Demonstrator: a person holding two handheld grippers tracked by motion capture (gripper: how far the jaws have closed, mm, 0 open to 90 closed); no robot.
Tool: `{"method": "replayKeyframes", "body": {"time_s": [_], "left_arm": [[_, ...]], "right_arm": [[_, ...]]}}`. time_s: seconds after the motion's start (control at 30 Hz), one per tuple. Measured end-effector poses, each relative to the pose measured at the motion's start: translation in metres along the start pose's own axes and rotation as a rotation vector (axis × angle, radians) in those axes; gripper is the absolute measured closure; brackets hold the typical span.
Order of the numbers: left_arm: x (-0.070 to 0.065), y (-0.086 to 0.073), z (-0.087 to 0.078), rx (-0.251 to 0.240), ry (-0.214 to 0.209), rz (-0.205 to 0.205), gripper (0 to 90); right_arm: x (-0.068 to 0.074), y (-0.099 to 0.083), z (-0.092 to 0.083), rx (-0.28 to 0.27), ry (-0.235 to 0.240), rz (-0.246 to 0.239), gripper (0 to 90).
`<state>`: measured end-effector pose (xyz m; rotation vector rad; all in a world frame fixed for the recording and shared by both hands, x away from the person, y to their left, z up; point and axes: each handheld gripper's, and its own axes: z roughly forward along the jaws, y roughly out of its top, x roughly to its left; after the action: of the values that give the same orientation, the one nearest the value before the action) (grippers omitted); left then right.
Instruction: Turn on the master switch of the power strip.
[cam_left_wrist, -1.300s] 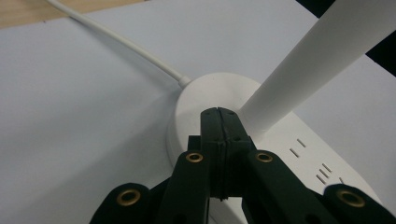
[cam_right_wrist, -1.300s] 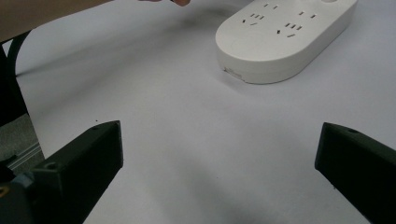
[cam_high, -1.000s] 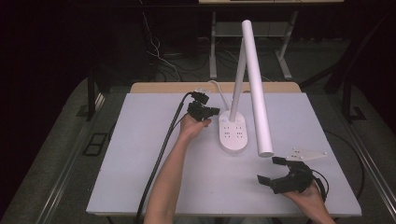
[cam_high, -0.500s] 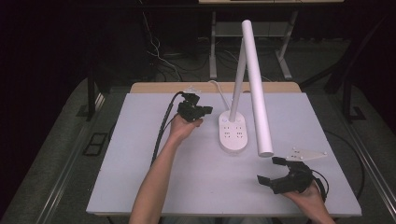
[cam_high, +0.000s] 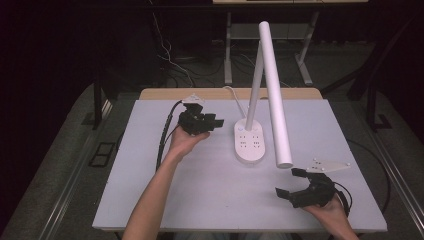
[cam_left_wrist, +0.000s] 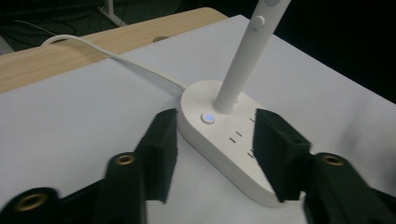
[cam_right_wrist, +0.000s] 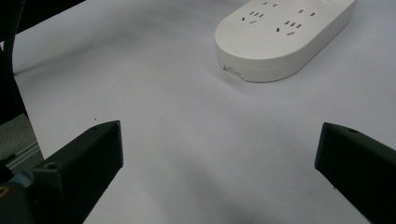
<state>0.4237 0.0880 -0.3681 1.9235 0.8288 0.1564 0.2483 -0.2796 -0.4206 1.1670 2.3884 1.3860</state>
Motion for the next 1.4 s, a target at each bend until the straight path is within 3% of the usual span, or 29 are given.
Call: {"method": "replayKeyframes", "body": {"time_s": [0.13, 0.23, 0.4, 1.07, 1.4], "left_arm": [[-0.002, -0.004, -0.010, -0.001, -0.024, -0.002, 26.7], [-0.004, -0.006, -0.017, 0.030, -0.021, 0.027, 17.0], [-0.005, -0.010, -0.029, 0.036, -0.059, 0.010, 0.6], [-0.017, -0.056, -0.082, -0.026, 0.008, -0.027, 0.0], [-0.029, -0.085, -0.096, -0.040, 0.018, -0.037, 0.0]], "right_arm": [[0.000, 0.000, 0.000, -0.001, -0.001, 0.005, 0.4], [0.000, 0.000, 0.000, -0.001, -0.001, 0.000, 0.4], [0.000, 0.000, 0.000, -0.002, -0.001, 0.000, 0.4], [0.000, 0.000, 0.000, -0.001, -0.002, 0.001, 0.4], [0.001, 0.000, 0.001, 0.000, -0.001, 0.002, 0.4]]}}
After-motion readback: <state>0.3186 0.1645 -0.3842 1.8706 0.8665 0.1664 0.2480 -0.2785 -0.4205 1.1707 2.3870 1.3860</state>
